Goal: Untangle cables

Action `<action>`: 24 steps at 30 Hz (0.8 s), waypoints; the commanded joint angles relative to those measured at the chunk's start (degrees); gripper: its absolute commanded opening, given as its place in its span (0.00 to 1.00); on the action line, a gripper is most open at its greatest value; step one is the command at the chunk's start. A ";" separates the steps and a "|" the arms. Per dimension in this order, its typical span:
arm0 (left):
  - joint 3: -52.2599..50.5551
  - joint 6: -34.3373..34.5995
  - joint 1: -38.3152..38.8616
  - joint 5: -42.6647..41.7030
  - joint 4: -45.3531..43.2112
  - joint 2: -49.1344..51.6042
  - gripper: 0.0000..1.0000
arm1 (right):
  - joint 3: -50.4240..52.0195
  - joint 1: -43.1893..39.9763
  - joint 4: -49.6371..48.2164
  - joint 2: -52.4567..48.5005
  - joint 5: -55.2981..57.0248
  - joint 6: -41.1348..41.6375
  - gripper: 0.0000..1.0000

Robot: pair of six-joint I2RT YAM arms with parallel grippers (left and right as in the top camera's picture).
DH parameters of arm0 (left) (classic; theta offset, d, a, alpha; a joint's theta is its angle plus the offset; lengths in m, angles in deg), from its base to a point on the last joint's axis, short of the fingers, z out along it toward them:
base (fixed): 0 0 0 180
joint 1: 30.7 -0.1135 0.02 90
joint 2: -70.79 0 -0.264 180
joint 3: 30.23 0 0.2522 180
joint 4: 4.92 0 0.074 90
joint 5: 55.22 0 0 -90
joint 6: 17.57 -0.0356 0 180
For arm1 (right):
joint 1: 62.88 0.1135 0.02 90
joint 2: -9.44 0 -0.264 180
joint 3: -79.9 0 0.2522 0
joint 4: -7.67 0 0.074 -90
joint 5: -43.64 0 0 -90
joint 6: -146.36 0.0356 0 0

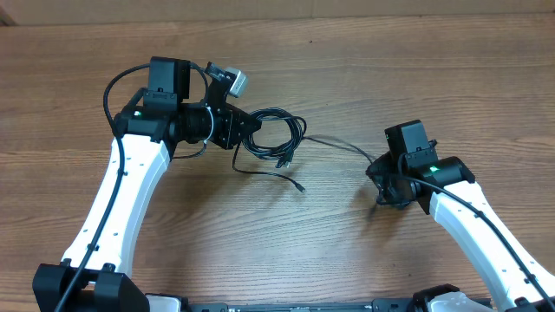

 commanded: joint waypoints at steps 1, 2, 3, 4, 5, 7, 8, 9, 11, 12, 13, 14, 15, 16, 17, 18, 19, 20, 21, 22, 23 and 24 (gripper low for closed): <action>1.25 -0.44 -0.66 -2.34 -0.17 -0.90 0.04 | 0.48 -0.57 -1.42 -0.20 3.80 -5.81 0.57; 1.25 -0.44 -0.66 -2.36 -0.13 -0.83 0.04 | 0.37 -0.57 -2.03 -0.20 3.82 -8.74 0.62; 1.25 -0.55 -0.61 -2.36 -0.11 -0.83 0.04 | 0.13 -0.59 -2.01 -0.20 3.82 -10.25 0.66; 1.25 -1.55 -0.61 -2.64 0.02 -0.83 0.04 | -0.28 -0.59 -1.95 -0.20 3.82 -12.28 0.70; 1.25 -3.39 -0.61 -3.41 0.31 -0.83 0.04 | -0.74 -0.59 -1.90 -0.20 3.78 -13.99 0.73; 1.25 -7.13 -0.61 -4.85 1.18 -0.83 0.04 | -2.10 -0.57 -1.42 -0.20 3.19 -16.74 0.78; 1.25 -8.57 -0.61 -5.57 1.68 -0.83 0.04 | -2.80 -0.59 -1.22 -0.20 2.08 -17.66 0.79; 1.25 -9.75 -0.61 -6.29 2.16 -0.83 0.04 | -3.67 -0.57 -1.20 -0.20 -0.61 -18.97 0.80; 1.22 -12.02 -0.61 -7.93 2.89 -0.79 0.04 | -4.94 -0.57 -2.05 -0.20 -7.72 -22.58 0.80; 1.22 -12.37 -0.61 -8.39 2.99 -0.79 0.04 | -5.38 -0.57 -3.06 -0.20 -12.70 -25.20 0.80; 1.20 -12.35 -0.61 -8.35 2.93 -0.79 0.04 | -5.49 -0.57 -4.35 -0.20 -17.62 -27.71 0.80; 1.20 -12.37 -0.61 -8.33 2.93 -0.79 0.04 | -5.49 -0.57 -6.01 -0.20 -23.76 -31.23 0.80; 1.20 -12.35 -0.61 -8.33 2.91 -0.79 0.04 | -5.49 -0.57 -7.34 -0.20 -28.72 -34.36 0.81; 1.20 -12.35 -0.61 -8.33 2.91 -0.79 0.04 | -5.49 -0.57 -8.52 -0.20 -33.11 -37.38 0.82; 1.20 -12.31 -0.61 -8.37 2.91 -0.79 0.04 | -5.49 -0.57 -9.75 -0.20 -37.24 -40.52 0.84; 1.20 -12.28 -0.61 -8.63 2.95 -0.79 0.04 | -5.49 -0.57 -10.91 -0.20 -40.24 -42.88 0.85; 1.20 -12.31 -0.61 -9.20 2.95 -0.79 0.04 | -5.49 -0.57 -11.69 -0.20 -41.99 -44.44 0.87; 1.18 -12.31 -0.61 -9.88 2.95 -0.76 0.04 | -5.49 -0.55 -12.46 -0.20 -43.04 -45.11 0.89; 1.18 -12.31 -0.61 -10.19 2.95 -0.76 0.04 | -5.49 -0.50 -13.11 -0.20 -43.50 -45.07 0.90; 1.18 -12.28 -0.61 -10.34 2.99 -0.76 0.04 | -5.49 -0.50 -13.77 -0.20 -44.02 -44.70 0.90; 1.18 -12.31 -0.61 -10.60 3.02 -0.76 0.04 | -5.49 -0.50 -14.49 -0.20 -44.87 -43.45 0.89; 1.18 -12.28 -0.59 -11.02 2.99 -0.74 0.04 | -5.49 -0.50 -15.13 -0.20 -45.88 -42.56 0.88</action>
